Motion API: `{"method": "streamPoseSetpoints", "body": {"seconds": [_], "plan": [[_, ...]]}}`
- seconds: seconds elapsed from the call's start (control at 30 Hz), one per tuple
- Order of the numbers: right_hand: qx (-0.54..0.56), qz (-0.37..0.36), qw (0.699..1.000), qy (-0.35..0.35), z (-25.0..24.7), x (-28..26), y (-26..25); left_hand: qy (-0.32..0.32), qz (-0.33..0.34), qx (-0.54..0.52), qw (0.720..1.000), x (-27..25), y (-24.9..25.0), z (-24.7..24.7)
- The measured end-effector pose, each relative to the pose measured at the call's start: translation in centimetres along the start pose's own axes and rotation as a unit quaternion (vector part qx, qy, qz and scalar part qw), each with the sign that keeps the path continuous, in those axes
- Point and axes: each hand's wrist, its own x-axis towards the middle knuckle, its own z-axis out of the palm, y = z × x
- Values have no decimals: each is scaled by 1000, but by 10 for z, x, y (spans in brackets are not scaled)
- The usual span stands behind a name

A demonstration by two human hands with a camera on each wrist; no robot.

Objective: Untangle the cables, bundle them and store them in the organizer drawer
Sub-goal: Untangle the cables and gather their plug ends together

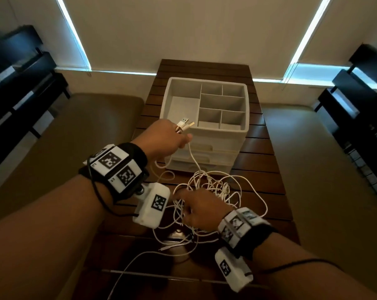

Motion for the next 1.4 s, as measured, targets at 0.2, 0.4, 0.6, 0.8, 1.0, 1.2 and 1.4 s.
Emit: {"method": "streamPoseSetpoints", "body": {"seconds": [0.2, 0.4, 0.6, 0.8, 1.0, 1.2, 1.4], "plan": [[-151, 38, 988, 4, 19, 17, -1, 1, 10, 11, 1000, 4, 8, -2], [533, 153, 830, -59, -16, 19, -44, -1, 5, 29, 1000, 6, 6, -5], [-147, 39, 934, -325, 15, 9, -29, -51, -11, 57, 997, 4, -1, 0], [145, 194, 952, 186, -47, 0, 8, -88, -65, 24, 994, 2, -30, 0], [209, 193, 959, 7, -49, 5, 22, -38, -17, -22, 999, 2, -19, 1], [207, 167, 949, 168, -59, 7, 22, 63, 18, 300, 952, 4, -42, -15], [243, 124, 949, 160, -67, 9, 6, 116, 101, 180, 972, -2, -40, 4]]}}
